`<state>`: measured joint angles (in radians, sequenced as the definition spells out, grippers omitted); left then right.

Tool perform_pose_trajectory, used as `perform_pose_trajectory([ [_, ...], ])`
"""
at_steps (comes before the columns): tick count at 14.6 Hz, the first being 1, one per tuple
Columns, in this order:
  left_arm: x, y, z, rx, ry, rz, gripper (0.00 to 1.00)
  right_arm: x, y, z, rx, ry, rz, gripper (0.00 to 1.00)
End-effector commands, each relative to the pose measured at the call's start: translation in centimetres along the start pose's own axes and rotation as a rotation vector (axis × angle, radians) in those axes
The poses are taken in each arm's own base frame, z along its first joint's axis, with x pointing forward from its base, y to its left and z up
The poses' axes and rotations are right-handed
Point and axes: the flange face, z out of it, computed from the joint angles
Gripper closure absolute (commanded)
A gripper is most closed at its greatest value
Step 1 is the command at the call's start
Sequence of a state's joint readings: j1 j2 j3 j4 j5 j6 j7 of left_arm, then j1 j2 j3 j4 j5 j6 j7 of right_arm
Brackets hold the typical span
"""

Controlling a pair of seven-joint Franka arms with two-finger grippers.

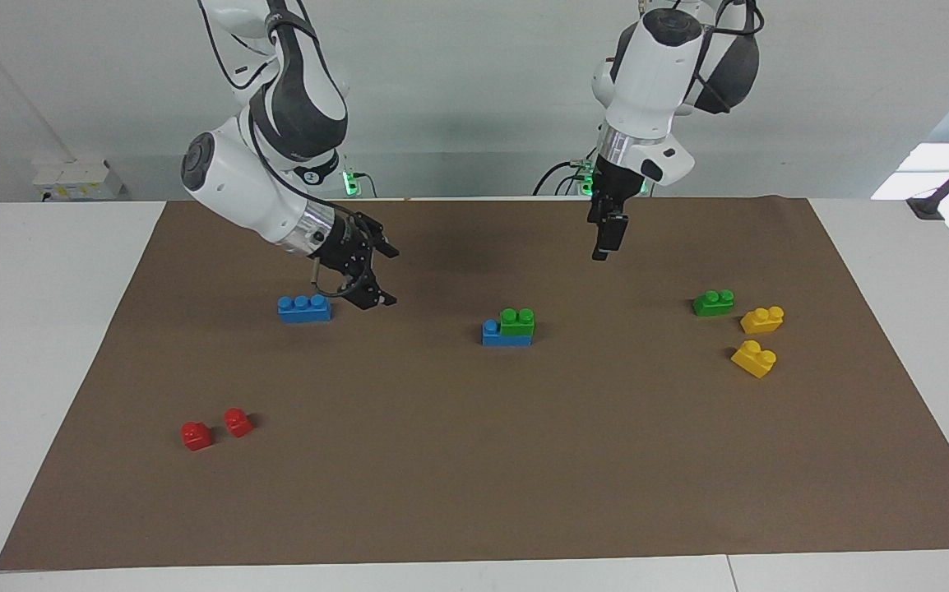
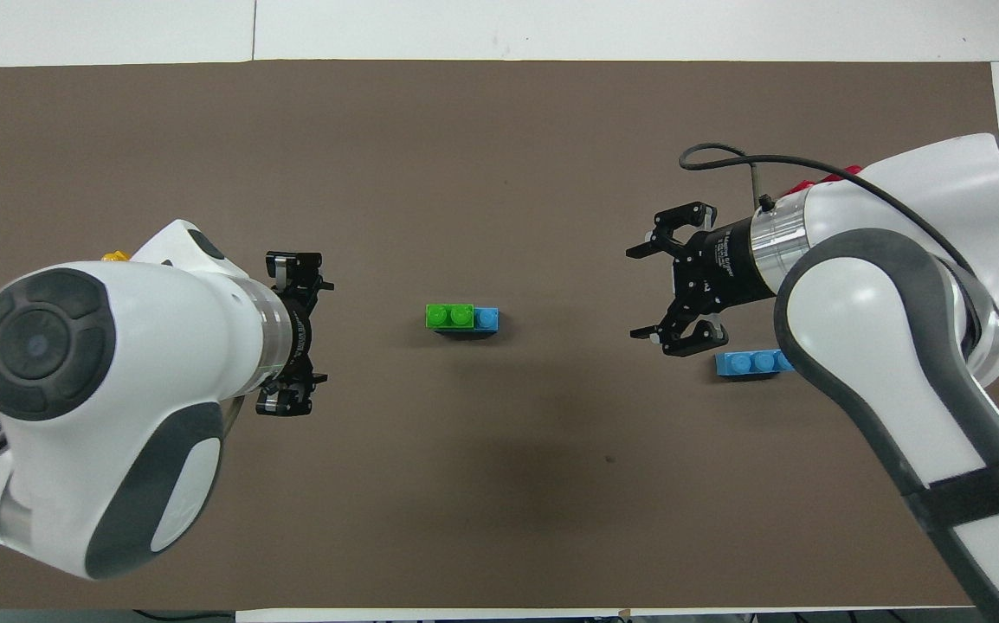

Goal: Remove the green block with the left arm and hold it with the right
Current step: 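Move the left gripper and the right gripper toward the green-blue bricks, then lower the left gripper to the green end while the right gripper reaches the blue end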

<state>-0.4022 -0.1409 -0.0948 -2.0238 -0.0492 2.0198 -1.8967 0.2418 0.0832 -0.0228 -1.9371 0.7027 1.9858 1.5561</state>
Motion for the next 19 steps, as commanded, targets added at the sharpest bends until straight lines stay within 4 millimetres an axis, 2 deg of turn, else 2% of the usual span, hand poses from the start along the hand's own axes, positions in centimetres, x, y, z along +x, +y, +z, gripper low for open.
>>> perform_pose_trajectory([
  [1,-3.2,0.8,3.6,0.027,-0.021,-0.060,0.00,-0.1,0.5,2.6,0.001,-0.015,0.025,0.03],
  [4,-3.7,2.6,5.2,0.034,-0.022,-0.143,0.00,0.5,0.5,4.5,-0.012,-0.026,0.052,0.03],
  [7,-3.8,3.4,7.6,0.033,-0.024,-0.212,0.00,-0.3,1.1,7.5,0.010,-0.024,0.050,0.03],
  [9,-3.4,3.9,7.6,0.013,-0.033,-0.242,0.00,-1.0,1.2,9.1,0.027,-0.034,0.055,0.03],
  [11,-3.4,4.2,9.7,0.037,-0.022,-0.251,0.00,-1.0,0.9,10.1,0.049,-0.036,0.064,0.03],
  [12,-3.6,4.4,10.5,0.033,-0.021,-0.261,0.00,-1.7,1.1,10.8,0.063,-0.031,0.052,0.03],
  [13,-3.7,4.5,10.7,0.023,-0.025,-0.267,0.00,-2.6,1.4,11.4,0.081,-0.038,0.046,0.03],
  [19,-4.2,4.9,12.6,0.009,-0.032,-0.310,0.00,-2.0,0.3,15.6,0.092,-0.036,0.076,0.03],
])
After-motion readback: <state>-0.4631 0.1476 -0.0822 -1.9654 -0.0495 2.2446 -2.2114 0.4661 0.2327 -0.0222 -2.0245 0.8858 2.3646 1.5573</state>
